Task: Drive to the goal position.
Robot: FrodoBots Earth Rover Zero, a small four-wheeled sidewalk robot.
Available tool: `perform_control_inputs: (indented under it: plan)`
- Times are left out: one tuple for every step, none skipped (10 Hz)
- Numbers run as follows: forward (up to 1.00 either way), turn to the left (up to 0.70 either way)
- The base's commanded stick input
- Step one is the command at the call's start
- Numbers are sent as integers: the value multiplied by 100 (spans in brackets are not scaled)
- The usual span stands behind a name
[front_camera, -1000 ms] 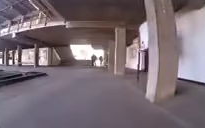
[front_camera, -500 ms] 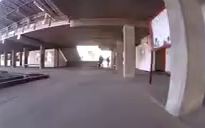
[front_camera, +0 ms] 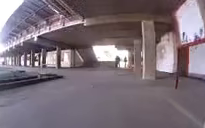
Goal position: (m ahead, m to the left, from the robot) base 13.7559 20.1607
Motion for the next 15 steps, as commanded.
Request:
perform_control_inputs:
  plan:
    - [98, 1]
    - [98, 1]
    - [98, 1]
    - [98, 1]
    - [98, 1]
    - [98, 1]
    - [98, 1]
    - [98, 1]
    - [98, 1]
    - [98, 1]
    - [98, 1]
    - [98, 1]
    - [98, 1]
    - [98, 1]
    - [98, 1]
